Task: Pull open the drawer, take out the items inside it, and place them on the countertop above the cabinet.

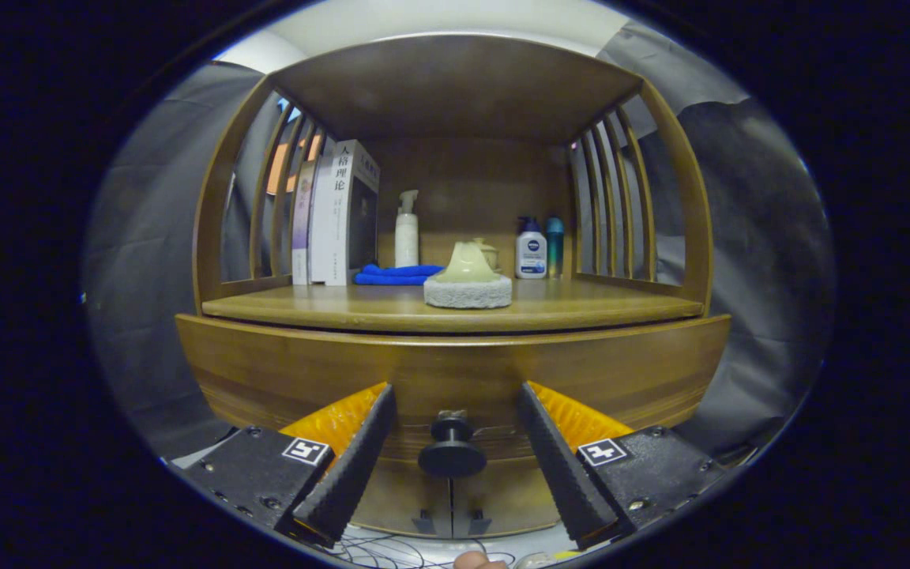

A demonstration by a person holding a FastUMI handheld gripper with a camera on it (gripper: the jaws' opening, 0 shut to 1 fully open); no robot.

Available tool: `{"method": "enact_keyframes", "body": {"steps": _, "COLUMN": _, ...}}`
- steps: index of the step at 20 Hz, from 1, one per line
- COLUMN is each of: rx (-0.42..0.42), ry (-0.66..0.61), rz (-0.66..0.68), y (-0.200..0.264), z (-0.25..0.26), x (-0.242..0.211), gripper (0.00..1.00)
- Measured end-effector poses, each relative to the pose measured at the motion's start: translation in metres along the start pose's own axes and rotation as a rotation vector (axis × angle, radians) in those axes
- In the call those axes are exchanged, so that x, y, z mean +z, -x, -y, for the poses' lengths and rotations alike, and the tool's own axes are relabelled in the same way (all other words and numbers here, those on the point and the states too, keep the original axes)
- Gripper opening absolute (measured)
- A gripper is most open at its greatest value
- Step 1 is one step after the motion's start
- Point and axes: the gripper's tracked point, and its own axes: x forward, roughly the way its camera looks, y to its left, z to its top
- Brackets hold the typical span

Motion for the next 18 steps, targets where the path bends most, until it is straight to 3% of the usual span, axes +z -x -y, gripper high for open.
{"method": "enact_keyframes", "body": {"steps": 18, "rx": 0.019, "ry": -0.012, "rz": 0.037, "y": -0.025, "z": 0.001, "x": 0.001, "gripper": 0.99}}
